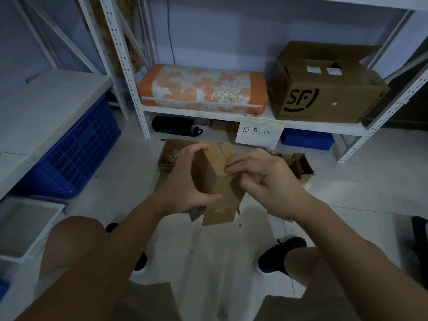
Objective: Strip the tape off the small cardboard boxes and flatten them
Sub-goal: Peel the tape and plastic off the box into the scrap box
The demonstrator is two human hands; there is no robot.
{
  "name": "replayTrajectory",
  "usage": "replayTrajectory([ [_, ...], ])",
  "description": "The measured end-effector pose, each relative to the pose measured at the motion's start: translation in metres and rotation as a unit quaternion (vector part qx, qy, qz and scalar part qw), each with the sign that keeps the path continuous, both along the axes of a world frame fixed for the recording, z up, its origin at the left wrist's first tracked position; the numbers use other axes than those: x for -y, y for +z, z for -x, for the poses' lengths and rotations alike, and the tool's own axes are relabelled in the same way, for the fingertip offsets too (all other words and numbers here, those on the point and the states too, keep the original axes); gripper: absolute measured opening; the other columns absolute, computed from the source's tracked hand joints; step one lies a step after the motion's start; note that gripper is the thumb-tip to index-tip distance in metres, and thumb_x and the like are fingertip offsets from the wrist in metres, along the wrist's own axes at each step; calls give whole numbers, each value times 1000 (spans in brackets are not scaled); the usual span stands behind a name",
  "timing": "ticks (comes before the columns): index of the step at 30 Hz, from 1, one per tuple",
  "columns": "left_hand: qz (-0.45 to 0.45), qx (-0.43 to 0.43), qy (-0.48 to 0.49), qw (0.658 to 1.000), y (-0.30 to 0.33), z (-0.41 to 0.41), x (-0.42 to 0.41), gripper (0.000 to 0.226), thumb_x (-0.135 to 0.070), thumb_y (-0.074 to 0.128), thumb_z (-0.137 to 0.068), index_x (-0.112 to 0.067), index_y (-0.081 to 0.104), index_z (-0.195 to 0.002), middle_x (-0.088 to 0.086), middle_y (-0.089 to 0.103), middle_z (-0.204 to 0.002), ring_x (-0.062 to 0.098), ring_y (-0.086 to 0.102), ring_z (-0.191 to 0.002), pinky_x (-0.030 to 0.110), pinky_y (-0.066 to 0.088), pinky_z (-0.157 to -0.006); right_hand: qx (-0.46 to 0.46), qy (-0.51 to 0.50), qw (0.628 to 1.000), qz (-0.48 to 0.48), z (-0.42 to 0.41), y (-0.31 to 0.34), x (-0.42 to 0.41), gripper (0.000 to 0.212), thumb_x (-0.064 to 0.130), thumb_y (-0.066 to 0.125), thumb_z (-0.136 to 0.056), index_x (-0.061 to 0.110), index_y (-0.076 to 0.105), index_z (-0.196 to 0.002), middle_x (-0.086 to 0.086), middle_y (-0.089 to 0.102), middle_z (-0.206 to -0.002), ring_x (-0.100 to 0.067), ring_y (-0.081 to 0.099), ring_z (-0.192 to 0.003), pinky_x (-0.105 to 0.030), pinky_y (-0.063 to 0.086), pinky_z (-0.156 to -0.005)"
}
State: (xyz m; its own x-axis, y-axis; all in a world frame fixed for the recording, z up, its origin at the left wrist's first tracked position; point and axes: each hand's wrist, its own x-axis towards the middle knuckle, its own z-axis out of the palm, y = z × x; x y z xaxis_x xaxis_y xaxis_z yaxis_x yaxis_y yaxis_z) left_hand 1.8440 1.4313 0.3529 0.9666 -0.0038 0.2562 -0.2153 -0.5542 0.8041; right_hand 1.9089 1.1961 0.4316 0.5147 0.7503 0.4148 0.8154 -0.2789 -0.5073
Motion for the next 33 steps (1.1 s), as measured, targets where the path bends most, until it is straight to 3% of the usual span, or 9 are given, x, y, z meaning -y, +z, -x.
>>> replayTrajectory([
  [4, 0, -5, 0, 1000, -4, 3, -2, 113, -61, 92, -61, -34, 28, -150, -1, 34, -150, 25, 44, -137, 54, 49, -107, -128, 12, 991, 34, -2, 6, 5, 26, 14, 61, -94, 21, 80, -110, 13, 69, -121, -7, 60, -120, -38, 51, -101],
  [9, 11, -10, 9, 1000, -5, 8, -3, 111, -57, 93, -58, -39, 30, -149, -8, 33, -150, 20, 42, -139, 53, 47, -110, -195, 38, 978, 61, -5, 9, 9, 25, 32, 63, -96, 26, 77, -116, 18, 66, -128, -2, 54, -127, -32, 47, -106],
  [12, 7, -18, 6, 1000, -5, 12, -5, 111, -58, 92, -58, -41, 29, -149, -13, 31, -148, 18, 41, -138, 51, 48, -110, -238, 44, 968, 62, -6, 6, 8, 23, 20, 61, -100, 23, 77, -115, 15, 66, -129, -3, 55, -127, -30, 47, -107],
  [16, -1, -15, 3, 1000, -5, 14, -3, 111, -59, 92, -58, -42, 30, -148, -17, 31, -146, 17, 42, -137, 51, 48, -110, -137, 31, 989, 38, -3, -6, 3, 22, 14, 76, -89, 21, 79, -110, 10, 69, -120, -14, 65, -109, -36, 55, -91],
  [21, -20, -11, -16, 1000, -2, 14, -1, 109, -58, 90, -60, -45, 26, -147, -22, 27, -146, 15, 40, -135, 49, 49, -109, -87, 16, 995, 40, 3, -6, 4, 9, 10, 70, -93, 17, 75, -95, 10, 69, -113, -8, 63, -103, -15, 48, -82],
  [24, -16, -17, -8, 1000, -2, 14, -1, 106, -57, 90, -60, -46, 28, -146, -23, 27, -145, 13, 40, -134, 49, 49, -109, -107, 3, 993, 46, 5, -9, 7, 7, 16, 68, -94, 22, 68, -97, 18, 64, -116, -9, 62, -103, -19, 50, -82],
  [28, 1, -24, 4, 1000, -3, 14, 2, 98, -55, 89, -60, -54, 34, -141, -29, 30, -141, 10, 43, -131, 48, 51, -106, -72, -11, 996, 45, 3, -13, 5, 29, 26, 81, -84, 26, 68, -110, 18, 64, -116, -6, 58, -104, -23, 51, -87],
  [33, 6, -38, 0, 999, -2, 13, 5, 97, -54, 91, -59, -54, 34, -139, -29, 31, -140, 10, 43, -130, 48, 52, -105, -40, -14, 999, 9, 0, -16, 2, 8, 12, 77, -87, 19, 74, -89, 8, 69, -100, -6, 61, -99, -25, 51, -86],
])
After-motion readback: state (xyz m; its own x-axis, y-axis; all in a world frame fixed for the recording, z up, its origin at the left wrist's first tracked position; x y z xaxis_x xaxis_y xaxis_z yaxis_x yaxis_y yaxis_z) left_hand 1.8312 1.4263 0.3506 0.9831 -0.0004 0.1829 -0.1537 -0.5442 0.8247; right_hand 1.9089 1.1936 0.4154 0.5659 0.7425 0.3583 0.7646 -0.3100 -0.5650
